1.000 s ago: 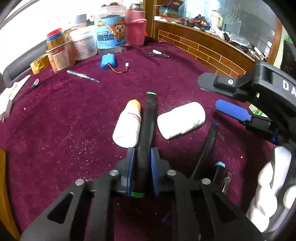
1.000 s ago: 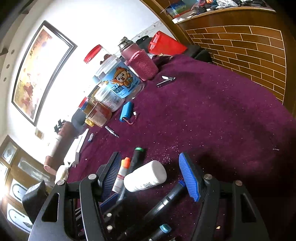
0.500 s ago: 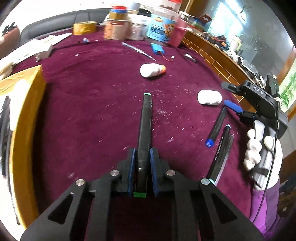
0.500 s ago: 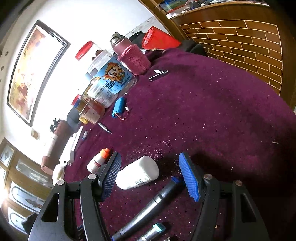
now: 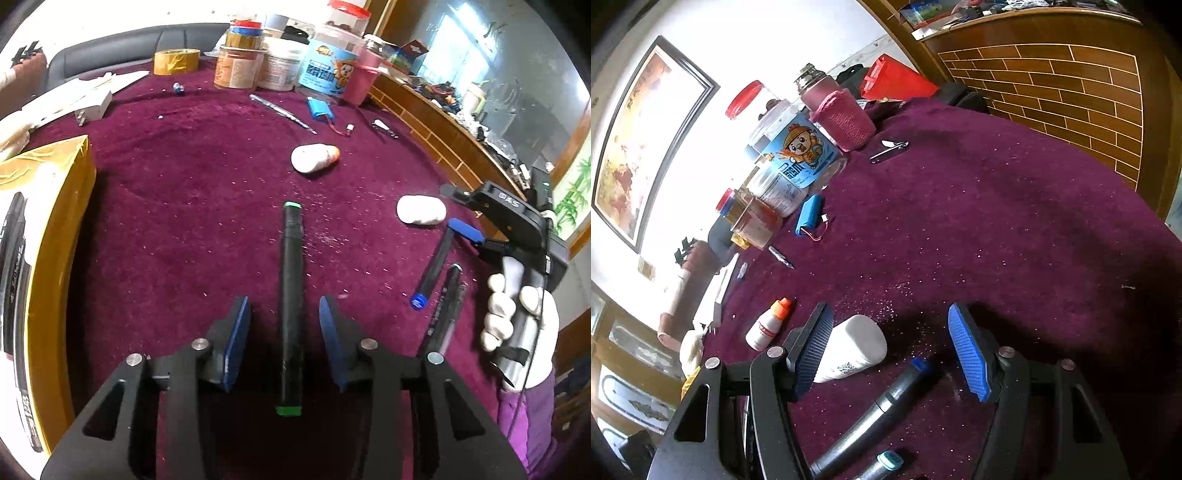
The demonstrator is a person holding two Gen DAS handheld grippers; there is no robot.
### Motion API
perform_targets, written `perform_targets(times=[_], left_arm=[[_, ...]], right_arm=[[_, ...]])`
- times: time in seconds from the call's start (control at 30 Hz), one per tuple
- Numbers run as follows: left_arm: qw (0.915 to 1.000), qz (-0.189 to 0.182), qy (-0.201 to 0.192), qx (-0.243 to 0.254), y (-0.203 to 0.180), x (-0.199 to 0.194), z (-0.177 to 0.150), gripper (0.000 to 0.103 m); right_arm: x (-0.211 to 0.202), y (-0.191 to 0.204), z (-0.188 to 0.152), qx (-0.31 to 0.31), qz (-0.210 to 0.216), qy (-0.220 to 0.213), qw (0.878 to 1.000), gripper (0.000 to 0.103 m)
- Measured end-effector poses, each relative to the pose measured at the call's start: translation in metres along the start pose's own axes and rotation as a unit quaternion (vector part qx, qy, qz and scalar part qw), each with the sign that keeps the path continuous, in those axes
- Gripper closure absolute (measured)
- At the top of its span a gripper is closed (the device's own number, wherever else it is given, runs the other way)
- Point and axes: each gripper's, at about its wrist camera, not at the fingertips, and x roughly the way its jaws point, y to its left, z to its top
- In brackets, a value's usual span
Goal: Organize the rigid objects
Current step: 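Carry marker to tray with left tool while right tool grasps orange-capped squeeze bottle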
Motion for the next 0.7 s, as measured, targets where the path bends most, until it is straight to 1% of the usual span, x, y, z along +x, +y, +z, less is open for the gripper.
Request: perform_targets(times=[0.1,0.17,0.2,0.23,0.27,0.33,0.47,0.5,0.57,0.7], left_arm=[[0.9998,0.018,-0.002,0.011,-0.002,0.008,0.007,0.067],[0.9981,0.047,-0.004,0.038,-0.011,0.018,0.011,0.067],[0.9964,0.065,-0.007,0.055,-0.017,0.021,0.011,0.073],[0.9929,0.089,-0.009,0.079,-0.026,0.024,0.010,0.079],[0.9914,0.094,-0.011,0.090,-0.029,0.025,0.008,0.092],[0.9922,0.082,-0.010,0.093,-0.032,0.023,0.006,0.092],[0.9974,0.041,-0.017,0.056,-0.015,0.009,0.005,0.091],[0.9988,0.018,-0.025,0.038,-0.008,-0.001,0.004,0.091],[0.9990,-0.007,-0.041,0.019,0.000,-0.017,0.002,0.091],[0.9963,-0.037,-0.076,-0.010,0.016,-0.054,-0.008,0.091]], right_arm=[[0.001,0.001,0.000,-0.001,0.002,0.003,1.000,0.043],[0.001,0.001,0.000,-0.001,0.002,0.004,1.000,0.043],[0.001,0.001,0.000,-0.002,0.001,0.003,1.000,0.043],[0.002,0.001,0.000,-0.002,0.000,0.003,1.000,0.043],[0.002,0.001,0.000,-0.003,-0.002,0.002,1.000,0.043],[0.003,0.001,0.000,-0.005,-0.007,0.001,1.000,0.043],[0.003,0.002,-0.001,-0.015,-0.017,-0.002,1.000,0.043],[0.004,0.003,-0.001,-0.019,-0.019,-0.003,1.000,0.043],[0.004,0.004,-0.002,-0.025,-0.021,-0.004,0.999,0.043],[0.005,0.007,-0.004,-0.037,-0.020,-0.003,0.999,0.043]])
